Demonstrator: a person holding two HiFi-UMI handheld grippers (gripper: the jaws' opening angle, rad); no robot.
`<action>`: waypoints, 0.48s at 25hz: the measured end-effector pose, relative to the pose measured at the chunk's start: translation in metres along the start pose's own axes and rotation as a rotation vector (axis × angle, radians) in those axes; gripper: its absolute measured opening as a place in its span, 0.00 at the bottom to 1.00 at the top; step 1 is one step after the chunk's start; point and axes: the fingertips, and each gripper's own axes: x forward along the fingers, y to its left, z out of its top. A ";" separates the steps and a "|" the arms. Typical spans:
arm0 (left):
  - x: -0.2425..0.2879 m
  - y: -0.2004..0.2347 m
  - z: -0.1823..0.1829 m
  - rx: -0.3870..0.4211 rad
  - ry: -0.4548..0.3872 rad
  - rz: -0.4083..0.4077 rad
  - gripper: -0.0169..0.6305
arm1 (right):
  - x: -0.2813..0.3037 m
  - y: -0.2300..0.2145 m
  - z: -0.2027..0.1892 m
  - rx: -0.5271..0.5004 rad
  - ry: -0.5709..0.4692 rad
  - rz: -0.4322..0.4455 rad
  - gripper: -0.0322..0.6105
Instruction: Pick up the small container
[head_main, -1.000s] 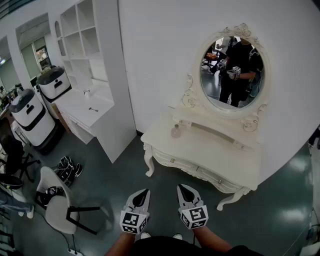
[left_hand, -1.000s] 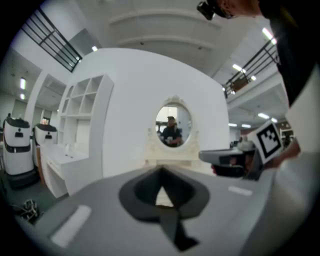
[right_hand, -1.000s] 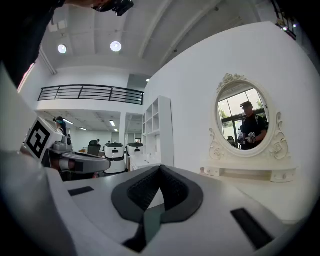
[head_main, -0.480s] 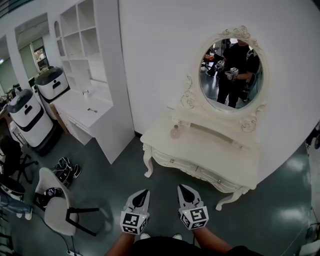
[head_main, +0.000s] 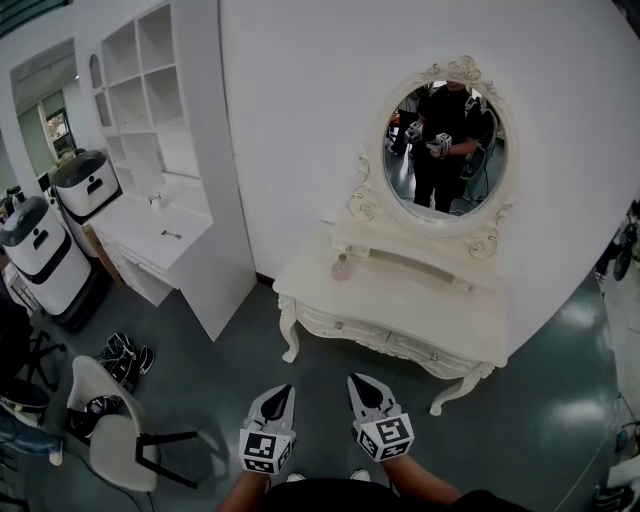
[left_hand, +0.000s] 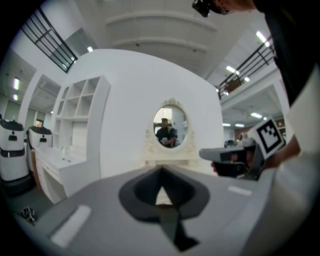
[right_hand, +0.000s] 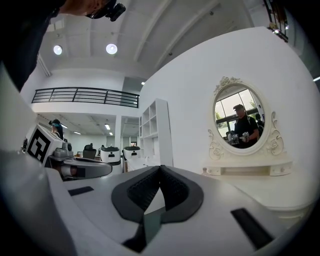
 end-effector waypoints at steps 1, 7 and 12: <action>-0.002 0.003 -0.001 0.007 -0.001 -0.004 0.04 | 0.000 0.003 0.000 -0.003 -0.002 -0.008 0.06; -0.008 0.009 -0.009 0.021 -0.001 -0.052 0.04 | -0.004 0.013 -0.002 -0.016 -0.001 -0.058 0.06; -0.004 0.013 -0.010 0.012 0.000 -0.075 0.04 | -0.002 0.014 -0.003 -0.025 0.004 -0.064 0.06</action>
